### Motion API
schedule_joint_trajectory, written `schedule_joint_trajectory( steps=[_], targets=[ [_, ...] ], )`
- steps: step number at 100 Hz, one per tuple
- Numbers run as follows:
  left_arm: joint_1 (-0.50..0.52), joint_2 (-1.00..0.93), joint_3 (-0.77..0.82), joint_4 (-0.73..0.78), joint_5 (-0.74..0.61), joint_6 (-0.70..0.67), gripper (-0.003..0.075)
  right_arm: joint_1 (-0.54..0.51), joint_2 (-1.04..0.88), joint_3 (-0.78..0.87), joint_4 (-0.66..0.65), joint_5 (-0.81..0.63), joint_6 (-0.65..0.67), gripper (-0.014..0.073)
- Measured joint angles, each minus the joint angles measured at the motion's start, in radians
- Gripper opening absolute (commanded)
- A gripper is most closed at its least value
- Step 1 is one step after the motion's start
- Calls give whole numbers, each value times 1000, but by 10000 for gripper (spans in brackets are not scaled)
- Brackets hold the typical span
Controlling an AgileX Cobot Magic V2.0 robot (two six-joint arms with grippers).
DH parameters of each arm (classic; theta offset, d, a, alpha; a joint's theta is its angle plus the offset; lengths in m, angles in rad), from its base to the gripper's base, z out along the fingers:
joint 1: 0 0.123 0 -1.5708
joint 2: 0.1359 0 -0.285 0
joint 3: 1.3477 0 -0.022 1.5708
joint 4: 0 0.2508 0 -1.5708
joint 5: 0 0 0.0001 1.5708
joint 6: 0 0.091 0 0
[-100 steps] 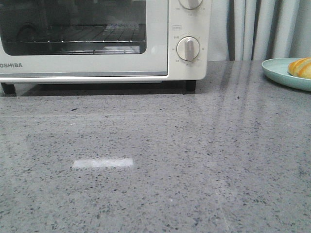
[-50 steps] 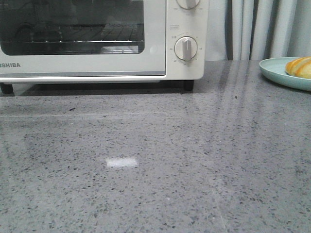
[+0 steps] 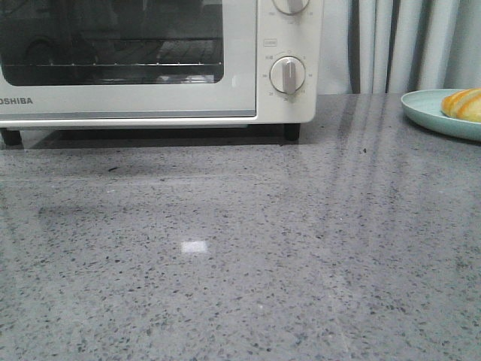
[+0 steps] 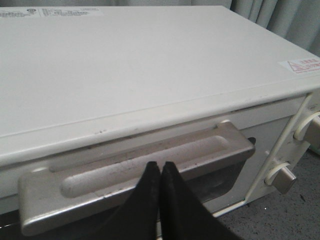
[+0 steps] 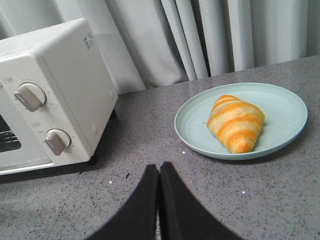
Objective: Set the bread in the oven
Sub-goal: 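Hook the oven door handle with the left gripper and pull it down open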
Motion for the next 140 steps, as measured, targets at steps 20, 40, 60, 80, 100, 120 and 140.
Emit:
schedule_joint_trajectory(
  steps=[20,40,60,80,100,120,140],
  targets=[
    [0,1,0,1,-5,0,-21,0,0,0,8,20,0,-49],
    [34,-3,0,1,-36,0,-21,0,0,0,8,32,0,-49],
    [58,-3,0,1,-25,0,-21,0,0,0,8,34,0,-49],
    [60,-6,-4,3,37,2,-21,0,0,0,8,34,0,-49],
    [61,-21,-12,7,122,2,-22,0,0,0,8,34,0,-49],
    [-8,-54,-12,19,241,2,-22,0,0,0,8,34,0,-49],
    [-106,-63,19,40,420,2,-22,0,0,0,8,34,0,-49]
  ],
)
